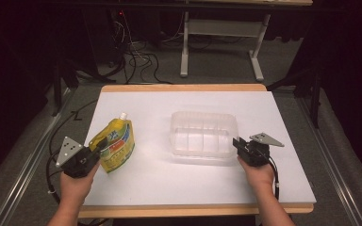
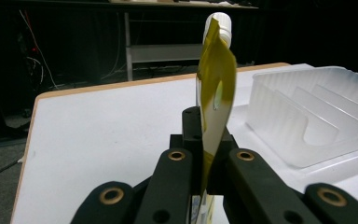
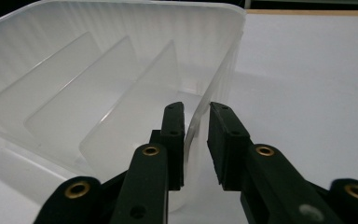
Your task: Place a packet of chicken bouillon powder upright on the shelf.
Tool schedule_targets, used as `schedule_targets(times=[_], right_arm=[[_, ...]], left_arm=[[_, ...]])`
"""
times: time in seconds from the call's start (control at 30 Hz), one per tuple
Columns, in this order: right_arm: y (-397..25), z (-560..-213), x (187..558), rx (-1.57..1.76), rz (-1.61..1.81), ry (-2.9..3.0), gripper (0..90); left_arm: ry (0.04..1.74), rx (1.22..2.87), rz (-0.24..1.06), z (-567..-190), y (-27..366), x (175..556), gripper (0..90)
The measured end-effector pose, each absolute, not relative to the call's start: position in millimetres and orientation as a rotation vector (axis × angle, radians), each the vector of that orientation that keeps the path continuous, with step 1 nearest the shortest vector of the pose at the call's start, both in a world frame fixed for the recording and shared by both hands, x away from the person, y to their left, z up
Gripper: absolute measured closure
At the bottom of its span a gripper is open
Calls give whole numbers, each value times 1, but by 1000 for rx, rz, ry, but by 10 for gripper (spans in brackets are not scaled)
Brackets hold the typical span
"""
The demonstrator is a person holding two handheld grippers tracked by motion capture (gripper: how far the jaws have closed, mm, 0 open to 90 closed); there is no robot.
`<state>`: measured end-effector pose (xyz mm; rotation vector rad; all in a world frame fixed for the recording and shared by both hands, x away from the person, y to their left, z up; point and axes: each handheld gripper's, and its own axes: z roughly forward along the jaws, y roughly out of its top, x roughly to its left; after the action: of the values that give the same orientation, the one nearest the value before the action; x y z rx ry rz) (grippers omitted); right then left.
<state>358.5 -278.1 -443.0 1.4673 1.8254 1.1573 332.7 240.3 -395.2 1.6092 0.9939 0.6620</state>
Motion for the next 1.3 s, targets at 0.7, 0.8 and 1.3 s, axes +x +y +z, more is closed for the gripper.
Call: schedule_targets(times=[0.7, 0.8, 1.3], right_arm=[[-236, -443, 349, 1420, 1237, 1952, 652], [-240, -441, 346, 1409, 1254, 1950, 597], [-284, -430, 314, 1364, 1278, 1872, 545]], left_arm=[[940, 1479, 627, -361, 210, 315, 900], [920, 1472, 620, -353, 201, 316, 900], [834, 1402, 566, -317, 158, 326, 900]])
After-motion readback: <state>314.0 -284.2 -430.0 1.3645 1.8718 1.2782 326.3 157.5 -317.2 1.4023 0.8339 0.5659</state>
